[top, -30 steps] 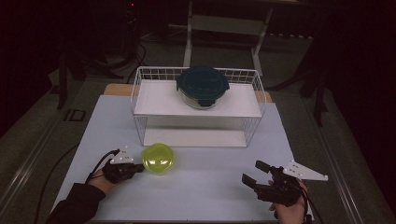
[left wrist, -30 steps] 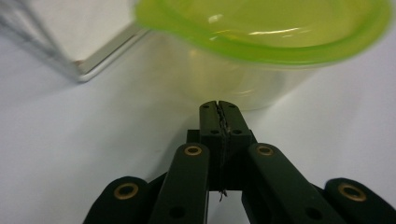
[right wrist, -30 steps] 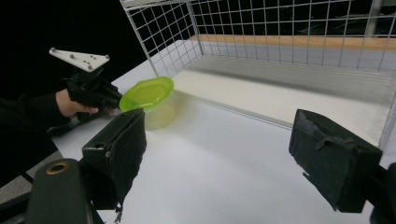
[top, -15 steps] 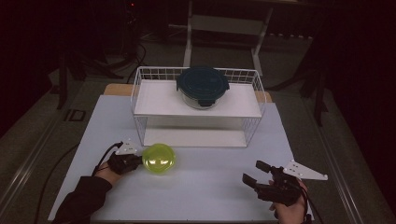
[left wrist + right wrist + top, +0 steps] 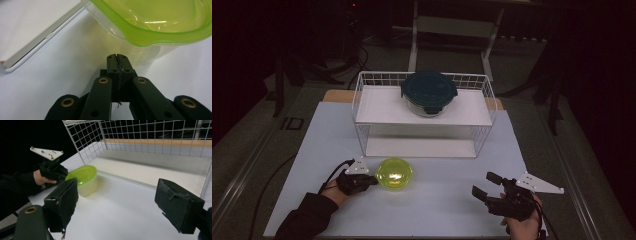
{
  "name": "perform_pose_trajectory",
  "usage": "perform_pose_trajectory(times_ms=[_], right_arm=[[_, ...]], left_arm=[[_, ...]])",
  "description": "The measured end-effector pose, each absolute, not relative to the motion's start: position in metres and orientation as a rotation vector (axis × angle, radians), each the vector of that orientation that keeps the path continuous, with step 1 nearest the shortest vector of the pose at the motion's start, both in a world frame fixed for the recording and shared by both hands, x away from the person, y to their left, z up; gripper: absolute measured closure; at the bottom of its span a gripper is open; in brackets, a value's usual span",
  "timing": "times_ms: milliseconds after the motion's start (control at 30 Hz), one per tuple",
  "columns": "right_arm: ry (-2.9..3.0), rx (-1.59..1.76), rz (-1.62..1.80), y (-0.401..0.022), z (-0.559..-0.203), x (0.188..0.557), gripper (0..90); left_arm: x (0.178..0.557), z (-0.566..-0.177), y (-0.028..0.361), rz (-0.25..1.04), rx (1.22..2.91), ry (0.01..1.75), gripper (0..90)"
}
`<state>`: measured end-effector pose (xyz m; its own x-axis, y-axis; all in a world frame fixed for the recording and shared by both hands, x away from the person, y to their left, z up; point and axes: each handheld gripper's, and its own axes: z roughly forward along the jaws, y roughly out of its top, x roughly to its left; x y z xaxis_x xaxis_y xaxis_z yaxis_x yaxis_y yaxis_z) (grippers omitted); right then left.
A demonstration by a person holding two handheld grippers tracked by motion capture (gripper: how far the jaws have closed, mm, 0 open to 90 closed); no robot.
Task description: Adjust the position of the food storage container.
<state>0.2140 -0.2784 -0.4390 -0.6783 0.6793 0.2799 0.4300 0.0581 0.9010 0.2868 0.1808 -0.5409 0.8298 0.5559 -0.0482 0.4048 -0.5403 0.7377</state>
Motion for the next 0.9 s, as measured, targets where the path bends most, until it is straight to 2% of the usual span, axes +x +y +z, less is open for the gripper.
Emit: perform_pose_trajectory(times_ms=[433, 667, 900], right_arm=[[2.116, 1.129, 1.671, -0.277, -0.439, 0.214, 18.4], [2.112, 1.129, 1.676, -0.278, -0.438, 0.214, 18.4], [2.113, 1.129, 1.674, -0.277, -0.439, 0.214, 18.4]], left_arm=[[0.287, -0.541, 0.155, 0.191, 2.224, 0.627, 88.7], [0.297, -0.542, 0.159, 0.223, 2.223, 0.699, 88.7], [0.297, -0.541, 0.149, 0.194, 2.220, 0.670, 88.7]])
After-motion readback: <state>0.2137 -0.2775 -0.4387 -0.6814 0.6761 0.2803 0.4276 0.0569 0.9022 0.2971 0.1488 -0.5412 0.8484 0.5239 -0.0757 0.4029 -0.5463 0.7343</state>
